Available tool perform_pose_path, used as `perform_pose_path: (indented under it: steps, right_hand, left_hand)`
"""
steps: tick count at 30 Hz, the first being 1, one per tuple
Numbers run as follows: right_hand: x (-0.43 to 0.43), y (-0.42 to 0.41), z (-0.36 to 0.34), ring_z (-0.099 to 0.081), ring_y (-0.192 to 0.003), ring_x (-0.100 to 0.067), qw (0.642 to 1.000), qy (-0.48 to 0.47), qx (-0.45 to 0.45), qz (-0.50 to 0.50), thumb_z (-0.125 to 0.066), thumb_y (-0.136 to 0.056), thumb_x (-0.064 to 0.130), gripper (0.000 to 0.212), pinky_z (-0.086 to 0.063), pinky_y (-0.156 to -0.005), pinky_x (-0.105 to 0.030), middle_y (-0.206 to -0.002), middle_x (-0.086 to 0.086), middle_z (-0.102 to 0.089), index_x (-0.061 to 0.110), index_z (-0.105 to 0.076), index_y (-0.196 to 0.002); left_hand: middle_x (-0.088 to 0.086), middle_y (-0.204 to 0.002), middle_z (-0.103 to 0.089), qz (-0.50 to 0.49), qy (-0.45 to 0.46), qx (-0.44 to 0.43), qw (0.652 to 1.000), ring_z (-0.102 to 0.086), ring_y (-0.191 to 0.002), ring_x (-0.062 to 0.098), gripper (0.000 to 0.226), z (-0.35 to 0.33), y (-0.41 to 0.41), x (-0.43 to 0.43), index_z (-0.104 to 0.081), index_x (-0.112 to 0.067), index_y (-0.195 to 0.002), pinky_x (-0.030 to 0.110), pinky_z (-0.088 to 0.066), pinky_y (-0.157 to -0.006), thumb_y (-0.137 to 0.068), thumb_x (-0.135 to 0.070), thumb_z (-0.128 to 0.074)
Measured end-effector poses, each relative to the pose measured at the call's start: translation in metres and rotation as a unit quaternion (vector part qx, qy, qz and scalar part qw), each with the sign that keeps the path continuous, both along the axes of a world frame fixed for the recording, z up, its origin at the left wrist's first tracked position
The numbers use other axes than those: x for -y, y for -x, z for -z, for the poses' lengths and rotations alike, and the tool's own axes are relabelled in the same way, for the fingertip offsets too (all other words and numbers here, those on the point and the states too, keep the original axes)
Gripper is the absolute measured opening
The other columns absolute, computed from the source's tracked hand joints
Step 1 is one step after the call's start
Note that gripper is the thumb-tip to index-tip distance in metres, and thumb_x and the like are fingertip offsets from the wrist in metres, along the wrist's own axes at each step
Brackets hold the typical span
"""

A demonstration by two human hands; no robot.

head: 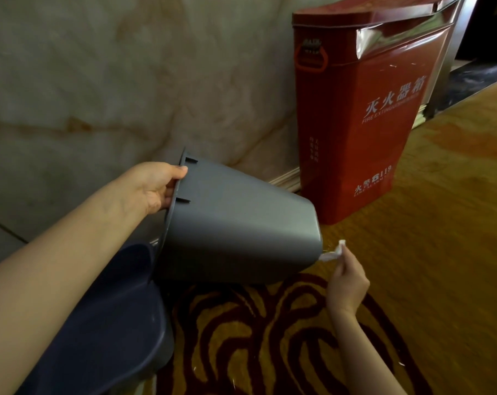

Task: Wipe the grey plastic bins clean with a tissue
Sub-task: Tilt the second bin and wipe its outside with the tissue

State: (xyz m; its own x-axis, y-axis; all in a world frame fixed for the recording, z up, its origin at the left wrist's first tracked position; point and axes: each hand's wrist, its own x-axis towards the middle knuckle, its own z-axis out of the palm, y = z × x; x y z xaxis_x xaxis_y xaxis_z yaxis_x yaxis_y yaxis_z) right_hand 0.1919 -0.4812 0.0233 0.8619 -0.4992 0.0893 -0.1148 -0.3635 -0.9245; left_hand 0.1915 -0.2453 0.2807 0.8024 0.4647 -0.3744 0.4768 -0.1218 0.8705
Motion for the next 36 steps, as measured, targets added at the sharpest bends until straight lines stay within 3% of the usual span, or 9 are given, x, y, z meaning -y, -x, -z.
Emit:
perform_pose_path:
  steps: [4, 9, 12, 16, 19, 23, 28, 33, 36]
  right_hand:
    - [-0.014, 0.001, -0.046, -0.057, -0.113, -0.023, 0.996, 0.009, 0.090, 0.019, -0.051, -0.091, 0.007, 0.032, -0.042, -0.091, -0.025, -0.121, -0.011, -0.063, 0.009, -0.056, -0.123]
    - [-0.069, 0.014, -0.117, -0.057, -0.109, -0.012, 0.968, 0.013, 0.228, -0.102, -0.053, -0.091, 0.011, 0.030, -0.043, -0.092, -0.021, -0.116, -0.005, -0.066, 0.009, -0.060, -0.120]
    - [-0.092, 0.021, -0.136, -0.057, -0.109, -0.017, 0.950, 0.038, 0.238, -0.197, -0.052, -0.090, 0.008, 0.030, -0.039, -0.093, -0.021, -0.117, -0.006, -0.066, 0.008, -0.061, -0.119]
    - [-0.096, 0.033, -0.134, -0.059, -0.104, -0.025, 0.944, 0.084, 0.234, -0.216, -0.054, -0.089, 0.003, 0.025, -0.049, -0.090, -0.035, -0.115, -0.007, -0.067, 0.004, -0.063, -0.112]
    - [-0.086, 0.042, -0.124, -0.049, -0.121, -0.015, 0.940, 0.084, 0.209, -0.256, -0.050, -0.094, 0.011, 0.036, -0.036, -0.108, -0.039, -0.131, -0.002, -0.057, 0.013, -0.052, -0.129]
    - [-0.072, 0.049, -0.113, -0.036, -0.130, -0.005, 0.918, 0.116, 0.188, -0.328, -0.047, -0.095, 0.013, 0.046, -0.016, -0.117, -0.040, -0.143, 0.006, -0.044, 0.021, -0.038, -0.139]
    - [-0.066, 0.052, -0.105, -0.038, -0.120, -0.004, 0.933, 0.085, 0.218, -0.272, -0.057, -0.088, 0.002, 0.043, -0.036, -0.108, -0.044, -0.131, 0.003, -0.055, 0.016, -0.054, -0.128]
    - [-0.070, 0.060, -0.100, -0.041, -0.123, -0.009, 0.938, 0.086, 0.229, -0.245, -0.059, -0.086, 0.000, 0.047, -0.045, -0.100, -0.046, -0.133, 0.004, -0.052, 0.015, -0.051, -0.130]
    - [-0.074, 0.066, -0.095, -0.044, -0.125, -0.013, 0.939, 0.076, 0.228, -0.248, -0.059, -0.086, 0.001, 0.050, -0.047, -0.098, -0.048, -0.134, 0.004, -0.051, 0.016, -0.049, -0.132]
  left_hand:
    - [0.004, -0.076, -0.058, -0.005, 0.000, -0.001, 1.000, -0.057, -0.066, 0.015, 0.013, 0.002, 0.003, -0.002, -0.053, -0.014, -0.080, 0.022, -0.050, -0.035, -0.092, -0.013, -0.047]
    - [0.005, -0.076, -0.061, 0.034, 0.016, -0.006, 0.999, -0.065, -0.051, 0.014, 0.014, 0.001, 0.016, -0.005, -0.057, -0.011, -0.083, 0.021, -0.052, -0.039, -0.091, -0.010, -0.046]
    - [0.006, -0.068, -0.069, 0.063, 0.048, -0.005, 0.997, -0.068, -0.049, 0.011, 0.013, 0.000, 0.027, -0.011, -0.060, -0.006, -0.088, 0.024, -0.056, -0.047, -0.088, -0.007, -0.047]
    - [0.014, -0.088, -0.074, 0.128, 0.083, -0.025, 0.988, -0.073, -0.074, 0.024, 0.041, -0.001, 0.037, -0.021, -0.059, -0.016, -0.106, 0.033, -0.059, -0.058, -0.086, -0.049, -0.045]
    - [0.013, -0.089, -0.072, 0.111, 0.086, -0.049, 0.989, -0.072, -0.072, 0.025, 0.055, -0.001, 0.029, -0.022, -0.056, -0.023, -0.107, 0.033, -0.059, -0.057, -0.084, -0.066, -0.030]
    - [0.005, -0.048, -0.067, 0.026, 0.122, 0.003, 0.992, -0.064, -0.039, 0.015, 0.046, -0.005, 0.010, -0.012, -0.053, -0.009, -0.087, 0.022, -0.049, -0.035, -0.094, -0.048, -0.029]
    - [0.003, -0.032, -0.058, 0.001, 0.080, 0.013, 0.997, -0.056, -0.027, 0.010, 0.035, 0.002, 0.000, -0.007, -0.049, -0.007, -0.069, 0.022, -0.044, -0.027, -0.096, -0.010, -0.027]
    - [0.007, -0.060, -0.069, 0.014, 0.096, -0.010, 0.995, -0.066, -0.044, 0.014, 0.036, -0.006, 0.000, -0.002, -0.056, -0.012, -0.091, 0.024, -0.052, -0.037, -0.090, -0.046, -0.043]
    - [0.001, -0.043, -0.064, 0.044, 0.031, -0.041, 0.998, -0.060, -0.035, 0.010, 0.021, -0.013, 0.002, 0.003, -0.054, -0.011, -0.079, 0.024, -0.051, -0.035, -0.091, -0.028, -0.049]
